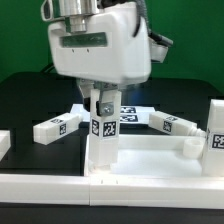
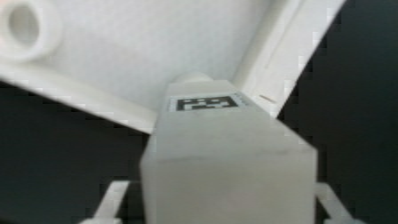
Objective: Assemble desk
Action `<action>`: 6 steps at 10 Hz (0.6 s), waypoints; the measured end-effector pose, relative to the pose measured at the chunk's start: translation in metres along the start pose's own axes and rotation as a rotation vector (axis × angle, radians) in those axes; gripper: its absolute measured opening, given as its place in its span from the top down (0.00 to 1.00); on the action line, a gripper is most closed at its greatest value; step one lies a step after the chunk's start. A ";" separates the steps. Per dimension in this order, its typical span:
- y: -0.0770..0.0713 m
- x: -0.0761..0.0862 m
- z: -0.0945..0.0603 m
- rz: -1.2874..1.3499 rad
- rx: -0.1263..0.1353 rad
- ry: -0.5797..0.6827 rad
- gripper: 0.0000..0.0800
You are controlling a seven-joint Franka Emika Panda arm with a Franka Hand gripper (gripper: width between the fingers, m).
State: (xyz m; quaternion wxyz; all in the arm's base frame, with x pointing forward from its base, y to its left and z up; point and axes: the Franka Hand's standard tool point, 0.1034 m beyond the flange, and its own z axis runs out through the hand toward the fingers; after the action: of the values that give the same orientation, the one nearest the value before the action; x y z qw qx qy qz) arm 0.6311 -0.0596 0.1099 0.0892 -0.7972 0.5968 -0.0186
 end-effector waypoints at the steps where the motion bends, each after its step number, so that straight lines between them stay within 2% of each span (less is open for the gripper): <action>1: 0.000 0.000 0.001 0.163 0.010 -0.016 0.64; 3: 0.001 0.000 0.001 0.343 0.013 -0.023 0.64; 5: 0.001 -0.001 0.001 0.331 0.013 -0.024 0.64; 6: 0.001 -0.002 0.000 0.240 0.007 -0.028 0.53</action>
Offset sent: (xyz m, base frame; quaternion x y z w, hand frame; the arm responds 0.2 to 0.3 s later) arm 0.0000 0.0000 0.0000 0.0000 0.0000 0.1938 0.9810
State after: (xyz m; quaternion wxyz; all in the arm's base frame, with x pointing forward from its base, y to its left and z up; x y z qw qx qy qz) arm 0.6294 -0.0583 0.1098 0.1019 -0.7199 0.6865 0.0009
